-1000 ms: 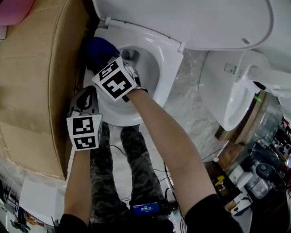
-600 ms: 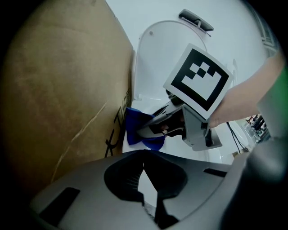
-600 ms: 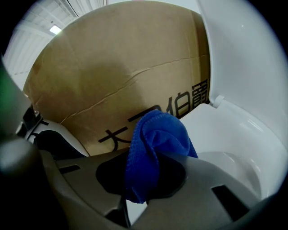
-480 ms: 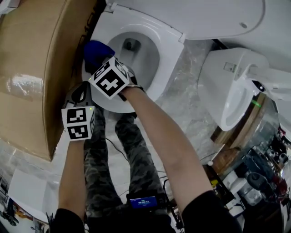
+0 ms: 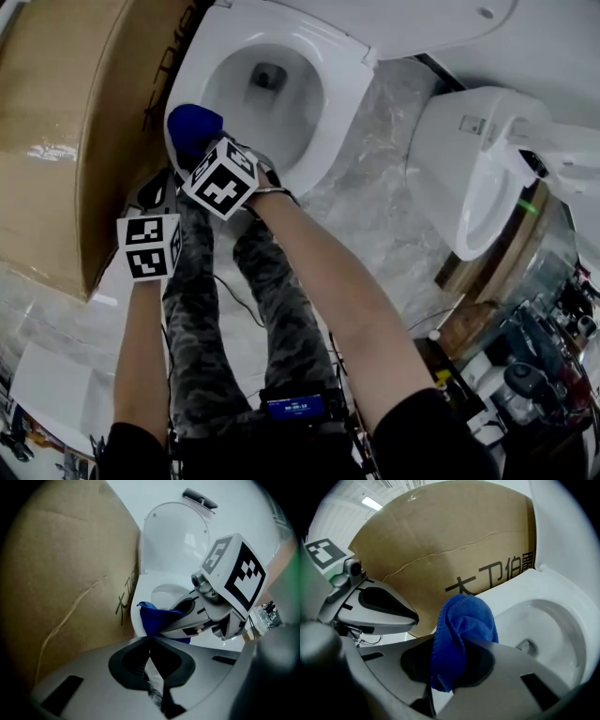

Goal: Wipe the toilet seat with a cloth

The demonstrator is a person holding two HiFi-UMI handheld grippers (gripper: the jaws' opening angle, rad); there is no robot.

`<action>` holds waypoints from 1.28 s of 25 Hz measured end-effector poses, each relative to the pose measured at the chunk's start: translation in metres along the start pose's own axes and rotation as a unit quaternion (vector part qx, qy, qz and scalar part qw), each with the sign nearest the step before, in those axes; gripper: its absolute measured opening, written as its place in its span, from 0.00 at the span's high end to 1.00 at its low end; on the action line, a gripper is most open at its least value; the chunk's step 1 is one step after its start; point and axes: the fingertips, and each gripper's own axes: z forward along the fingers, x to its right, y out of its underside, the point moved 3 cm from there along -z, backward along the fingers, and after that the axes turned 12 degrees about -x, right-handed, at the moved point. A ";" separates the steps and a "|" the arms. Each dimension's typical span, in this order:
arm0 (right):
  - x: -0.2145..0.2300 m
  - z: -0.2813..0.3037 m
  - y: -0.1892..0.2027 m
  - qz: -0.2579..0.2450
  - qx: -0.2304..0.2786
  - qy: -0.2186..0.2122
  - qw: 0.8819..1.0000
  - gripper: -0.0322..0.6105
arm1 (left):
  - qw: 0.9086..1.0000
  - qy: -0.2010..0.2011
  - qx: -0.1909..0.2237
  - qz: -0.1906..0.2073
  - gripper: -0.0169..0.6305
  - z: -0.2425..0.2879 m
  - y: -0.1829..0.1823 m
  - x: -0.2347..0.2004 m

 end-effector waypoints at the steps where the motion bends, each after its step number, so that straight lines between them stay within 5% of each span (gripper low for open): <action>1: -0.005 0.000 0.005 -0.009 -0.004 0.001 1.000 0.87 | 1.000 0.000 0.000 0.000 0.96 0.000 0.003 0.002; 16: -0.037 -0.026 0.115 -0.026 -0.033 0.001 0.999 0.87 | 0.999 0.026 -0.013 0.042 0.96 0.012 0.017 0.071; 32: 0.027 -0.082 0.197 0.081 -0.003 0.035 0.996 0.87 | 0.986 0.059 -0.040 0.148 0.96 0.038 -0.018 0.157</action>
